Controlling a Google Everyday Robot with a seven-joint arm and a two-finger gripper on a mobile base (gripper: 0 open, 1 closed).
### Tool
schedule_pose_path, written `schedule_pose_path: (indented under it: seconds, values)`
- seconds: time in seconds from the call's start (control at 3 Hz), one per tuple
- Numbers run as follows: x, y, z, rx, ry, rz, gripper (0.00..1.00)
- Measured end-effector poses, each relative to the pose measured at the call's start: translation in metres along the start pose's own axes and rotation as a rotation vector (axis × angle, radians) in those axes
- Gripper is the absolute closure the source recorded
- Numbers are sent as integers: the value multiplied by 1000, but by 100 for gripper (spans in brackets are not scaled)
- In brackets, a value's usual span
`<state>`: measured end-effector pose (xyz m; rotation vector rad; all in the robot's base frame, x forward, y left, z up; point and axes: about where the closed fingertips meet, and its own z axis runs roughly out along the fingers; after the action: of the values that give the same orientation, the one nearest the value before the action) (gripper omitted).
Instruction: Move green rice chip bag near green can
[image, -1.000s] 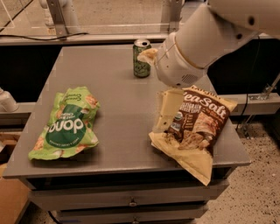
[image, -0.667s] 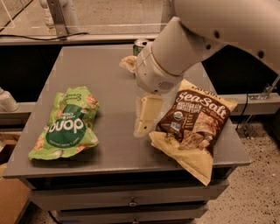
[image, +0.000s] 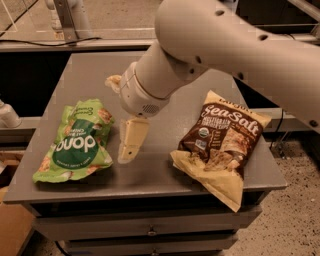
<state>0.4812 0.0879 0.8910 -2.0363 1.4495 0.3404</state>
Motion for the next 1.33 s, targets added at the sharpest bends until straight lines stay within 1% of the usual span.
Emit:
schedule_pose_path:
  seconds: [0.33,0.67,1.0,1.33]
  values:
    - [-19,-5,29,-12,-42,-25,0]
    - [-30,-7,54,-16,-72,-37,0]
    - [-34,-5,68,-17,-76,-46,14]
    - [-33,-1,74,-13,-79,-56,39]
